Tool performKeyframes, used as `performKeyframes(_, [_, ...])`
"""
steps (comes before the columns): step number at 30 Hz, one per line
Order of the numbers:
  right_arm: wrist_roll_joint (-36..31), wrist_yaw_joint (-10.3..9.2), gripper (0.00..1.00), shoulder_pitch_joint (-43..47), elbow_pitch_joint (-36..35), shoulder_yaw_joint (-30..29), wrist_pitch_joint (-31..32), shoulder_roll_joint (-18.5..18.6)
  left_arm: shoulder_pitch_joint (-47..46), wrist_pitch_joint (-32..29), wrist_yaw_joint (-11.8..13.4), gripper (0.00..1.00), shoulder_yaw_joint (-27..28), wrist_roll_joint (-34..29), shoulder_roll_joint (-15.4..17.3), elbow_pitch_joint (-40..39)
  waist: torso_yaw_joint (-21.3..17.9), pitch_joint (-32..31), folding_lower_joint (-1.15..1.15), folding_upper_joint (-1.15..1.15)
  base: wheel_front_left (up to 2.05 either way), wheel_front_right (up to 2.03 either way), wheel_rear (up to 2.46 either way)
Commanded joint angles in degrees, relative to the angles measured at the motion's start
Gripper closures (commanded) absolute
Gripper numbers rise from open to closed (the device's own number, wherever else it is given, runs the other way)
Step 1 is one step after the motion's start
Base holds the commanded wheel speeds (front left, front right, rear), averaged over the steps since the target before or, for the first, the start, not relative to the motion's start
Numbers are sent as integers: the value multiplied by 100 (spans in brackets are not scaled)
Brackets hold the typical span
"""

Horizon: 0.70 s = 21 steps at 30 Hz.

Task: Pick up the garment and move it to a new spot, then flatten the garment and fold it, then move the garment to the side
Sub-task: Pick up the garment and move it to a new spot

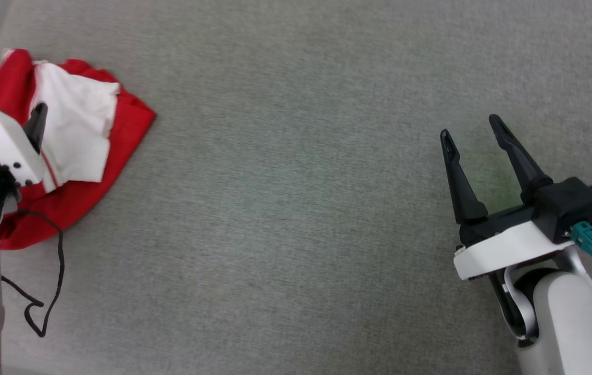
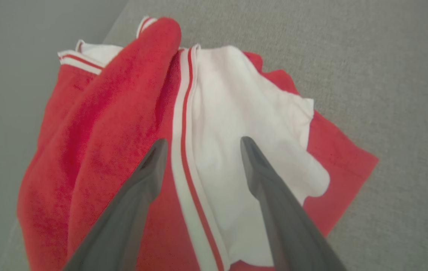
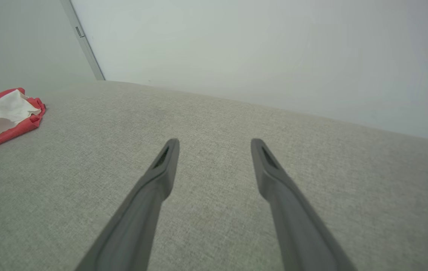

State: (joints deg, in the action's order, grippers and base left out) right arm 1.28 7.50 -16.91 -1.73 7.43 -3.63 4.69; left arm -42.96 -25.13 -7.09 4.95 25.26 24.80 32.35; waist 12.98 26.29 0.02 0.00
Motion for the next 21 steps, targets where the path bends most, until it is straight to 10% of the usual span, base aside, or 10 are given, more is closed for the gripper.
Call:
performKeyframes(1, [31,-2,0,-151,49,21,-84,-36,11,-351,-26,0,8,181,102,199,-329,360,-2,0,0,0,0])
performKeyframes(11, [79,-2,0,-334,281,36,-224,-59,444,-1770,44,1,-12,820,4,1107,-410,492,-2,0,0,0,0])
performKeyframes(12, [70,-2,0,-347,299,39,-233,-58,457,-1790,59,67,-14,834,-35,1138,-409,486,-2,0,0,0,0])
performKeyframes(13, [62,-2,0,-361,310,41,-236,-56,456,-1672,81,100,-14,813,-47,1136,-405,473,-2,0,0,0,0])
performKeyframes(21, [70,-2,0,-243,409,8,-290,-56,105,-505,235,100,23,499,210,861,-334,111,-2,0,0,0,0])
